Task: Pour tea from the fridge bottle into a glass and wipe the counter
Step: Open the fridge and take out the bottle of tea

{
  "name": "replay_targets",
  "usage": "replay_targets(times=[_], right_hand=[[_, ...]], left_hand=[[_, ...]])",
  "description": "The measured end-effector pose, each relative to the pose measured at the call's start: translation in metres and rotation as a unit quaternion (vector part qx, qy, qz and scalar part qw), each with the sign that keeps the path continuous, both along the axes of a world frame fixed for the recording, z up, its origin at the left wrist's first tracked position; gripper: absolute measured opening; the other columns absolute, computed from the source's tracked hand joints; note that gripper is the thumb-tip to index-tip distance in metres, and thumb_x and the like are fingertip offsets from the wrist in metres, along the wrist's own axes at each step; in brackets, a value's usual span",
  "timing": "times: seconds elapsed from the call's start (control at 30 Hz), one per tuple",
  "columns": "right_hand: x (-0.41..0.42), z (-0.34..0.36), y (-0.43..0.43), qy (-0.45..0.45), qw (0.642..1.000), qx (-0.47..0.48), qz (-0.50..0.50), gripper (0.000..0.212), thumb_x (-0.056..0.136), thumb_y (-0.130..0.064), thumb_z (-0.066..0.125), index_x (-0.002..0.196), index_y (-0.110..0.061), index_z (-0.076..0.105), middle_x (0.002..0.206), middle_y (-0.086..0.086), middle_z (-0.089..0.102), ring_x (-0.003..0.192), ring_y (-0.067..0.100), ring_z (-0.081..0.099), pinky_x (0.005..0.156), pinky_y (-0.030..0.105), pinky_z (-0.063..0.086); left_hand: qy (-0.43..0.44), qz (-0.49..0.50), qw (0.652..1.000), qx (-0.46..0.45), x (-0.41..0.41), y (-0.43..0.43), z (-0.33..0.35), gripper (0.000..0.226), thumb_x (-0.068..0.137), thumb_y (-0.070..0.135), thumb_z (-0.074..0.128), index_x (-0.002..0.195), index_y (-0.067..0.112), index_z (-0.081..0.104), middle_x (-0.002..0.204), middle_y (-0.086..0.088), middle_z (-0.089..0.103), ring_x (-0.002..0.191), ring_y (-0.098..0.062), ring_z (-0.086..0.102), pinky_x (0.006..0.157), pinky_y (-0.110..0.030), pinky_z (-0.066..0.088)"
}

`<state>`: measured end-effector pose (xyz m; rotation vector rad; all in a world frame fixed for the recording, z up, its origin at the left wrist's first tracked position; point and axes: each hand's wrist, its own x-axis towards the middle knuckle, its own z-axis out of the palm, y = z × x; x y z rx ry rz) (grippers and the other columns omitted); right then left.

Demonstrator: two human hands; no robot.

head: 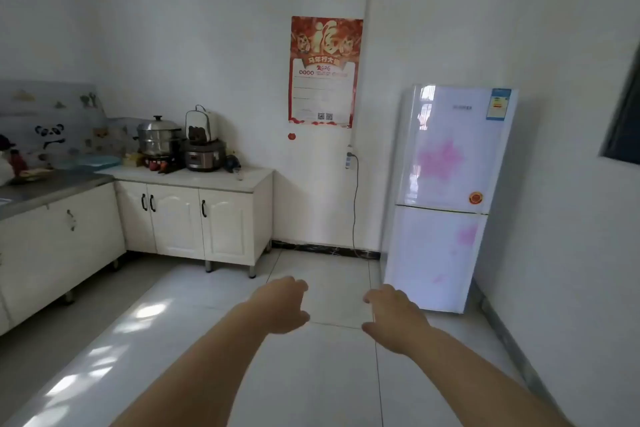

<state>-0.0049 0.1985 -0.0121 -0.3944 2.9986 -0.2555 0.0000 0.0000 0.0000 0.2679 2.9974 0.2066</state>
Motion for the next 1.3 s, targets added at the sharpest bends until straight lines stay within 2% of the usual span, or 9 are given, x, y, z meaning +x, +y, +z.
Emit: replay_targets(times=[0.2, 0.43, 0.6, 0.73, 0.93, 1.3], right_hand=[[-0.121, -0.015, -0.023, -0.002, 1.0, -0.003, -0.017, 0.049, 0.092, -0.031, 0.05, 0.135, -0.015, 0.036, 0.134, 0.009, 0.037, 0.122, 0.025, 0.038, 0.1, 0.034, 0.036], [-0.272, 0.002, -0.058, 0.005, 0.999, -0.018, -0.036, 0.048, 0.092, -0.031, 0.051, 0.135, -0.015, 0.036, 0.133, 0.009, 0.039, 0.122, 0.024, 0.038, 0.1, 0.033, 0.037], [-0.361, -0.004, -0.068, -0.007, 0.999, -0.007, -0.036, 0.048, 0.091, -0.031, 0.051, 0.134, -0.014, 0.038, 0.132, 0.009, 0.04, 0.121, 0.026, 0.039, 0.1, 0.035, 0.038], [-0.437, -0.016, -0.062, -0.011, 0.999, -0.008, -0.04, 0.049, 0.091, -0.031, 0.052, 0.135, -0.015, 0.037, 0.133, 0.009, 0.04, 0.122, 0.026, 0.039, 0.101, 0.035, 0.037], [-0.567, -0.03, -0.034, -0.023, 0.999, -0.018, -0.043, 0.051, 0.091, -0.032, 0.052, 0.136, -0.016, 0.036, 0.138, 0.008, 0.037, 0.126, 0.025, 0.037, 0.104, 0.034, 0.034], [-0.779, -0.023, 0.011, -0.028, 0.998, 0.019, -0.056, 0.044, 0.09, -0.032, 0.05, 0.129, -0.012, 0.042, 0.127, 0.01, 0.043, 0.115, 0.026, 0.044, 0.094, 0.034, 0.042]], left_hand=[[-0.016, -0.024, 1.0, -0.008, -0.126, -0.017, -0.018, 0.059, 0.093, 0.033, 0.05, 0.144, 0.016, 0.029, 0.146, -0.007, 0.037, 0.131, -0.025, 0.041, 0.108, -0.038, 0.037], [-0.01, -0.034, 0.999, -0.019, -0.287, -0.057, 0.006, 0.058, 0.094, 0.032, 0.048, 0.145, 0.013, 0.027, 0.148, -0.009, 0.035, 0.134, -0.027, 0.038, 0.107, -0.035, 0.035], [-0.03, -0.039, 0.998, -0.023, -0.38, -0.063, -0.002, 0.06, 0.094, 0.034, 0.048, 0.146, 0.014, 0.026, 0.149, -0.009, 0.032, 0.135, -0.027, 0.035, 0.11, -0.035, 0.033], [-0.04, -0.043, 0.998, -0.027, -0.455, -0.057, -0.013, 0.059, 0.094, 0.034, 0.048, 0.145, 0.014, 0.026, 0.15, -0.008, 0.033, 0.136, -0.025, 0.035, 0.11, -0.035, 0.032], [-0.042, -0.022, 0.998, -0.034, -0.581, -0.033, -0.013, 0.054, 0.092, 0.034, 0.049, 0.139, 0.012, 0.036, 0.143, -0.007, 0.04, 0.129, -0.026, 0.042, 0.105, -0.038, 0.04], [-0.043, -0.045, 0.998, -0.022, -0.795, 0.018, -0.004, 0.05, 0.09, 0.033, 0.049, 0.135, 0.015, 0.04, 0.134, -0.007, 0.046, 0.122, -0.026, 0.047, 0.099, -0.036, 0.041]])
